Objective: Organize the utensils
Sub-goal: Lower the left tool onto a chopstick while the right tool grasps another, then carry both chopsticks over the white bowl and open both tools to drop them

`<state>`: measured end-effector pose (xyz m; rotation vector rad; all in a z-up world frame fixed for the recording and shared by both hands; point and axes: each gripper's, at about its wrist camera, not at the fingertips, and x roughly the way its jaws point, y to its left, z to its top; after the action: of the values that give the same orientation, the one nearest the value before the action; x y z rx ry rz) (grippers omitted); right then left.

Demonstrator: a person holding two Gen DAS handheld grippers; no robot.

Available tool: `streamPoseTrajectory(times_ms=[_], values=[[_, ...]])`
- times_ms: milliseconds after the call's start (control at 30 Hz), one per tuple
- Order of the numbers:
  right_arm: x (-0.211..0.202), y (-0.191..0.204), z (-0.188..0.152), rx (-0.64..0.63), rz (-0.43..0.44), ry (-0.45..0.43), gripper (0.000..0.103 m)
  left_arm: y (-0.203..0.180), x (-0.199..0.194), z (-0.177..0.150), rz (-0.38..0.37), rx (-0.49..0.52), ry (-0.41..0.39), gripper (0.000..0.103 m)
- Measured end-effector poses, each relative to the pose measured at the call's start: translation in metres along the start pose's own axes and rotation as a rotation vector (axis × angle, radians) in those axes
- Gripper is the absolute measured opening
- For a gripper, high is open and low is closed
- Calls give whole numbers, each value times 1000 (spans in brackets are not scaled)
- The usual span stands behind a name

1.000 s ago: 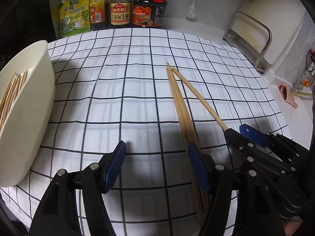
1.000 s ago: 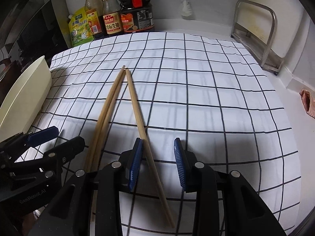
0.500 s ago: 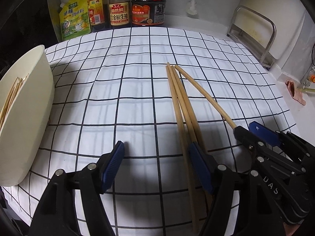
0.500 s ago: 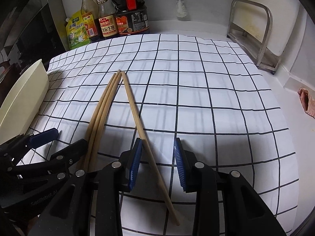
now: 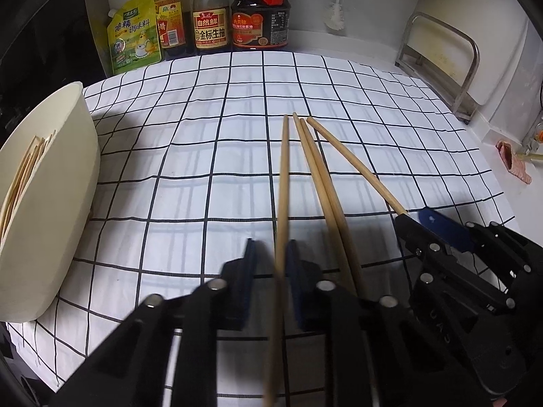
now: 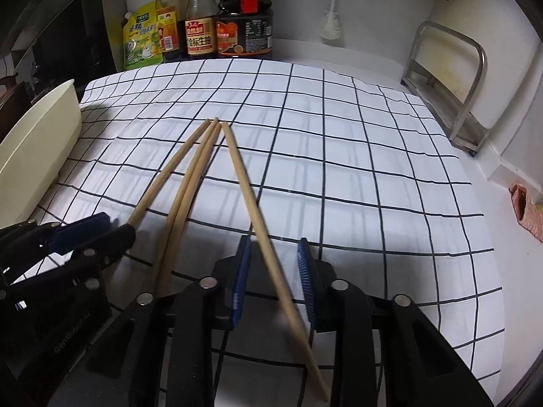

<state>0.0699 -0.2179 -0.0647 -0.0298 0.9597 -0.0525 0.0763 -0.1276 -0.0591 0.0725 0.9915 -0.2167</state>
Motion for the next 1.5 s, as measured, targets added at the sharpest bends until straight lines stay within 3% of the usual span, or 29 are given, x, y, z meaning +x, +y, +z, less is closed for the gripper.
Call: streamPoseTrajectory(times_ms=[100,267,433,700,1167,1333,1500], values=[[-1,1,-1,2,14,-5,11,0,-1,-1,-9,5,3,8],[-4,-5,-3,52,66,-5,6,4,-4,-4,-38,-3,16,7],[-19,-11,-3,127,109,-28,6,13,-16,-6,-55,-10,13,7],[-53,0,1,165,134,-73,6,34,-59,1,-82,-29,-62,7],[-124,98,72,37,240,-264,6,129,-138,18,-32,-117,-222,7],[-122,143,93,-23,305,-277,6,173,-148,19,20,-160,-242,7],[-110,192,104,-96,366,-256,6,216,-140,12,76,-212,-213,7]])
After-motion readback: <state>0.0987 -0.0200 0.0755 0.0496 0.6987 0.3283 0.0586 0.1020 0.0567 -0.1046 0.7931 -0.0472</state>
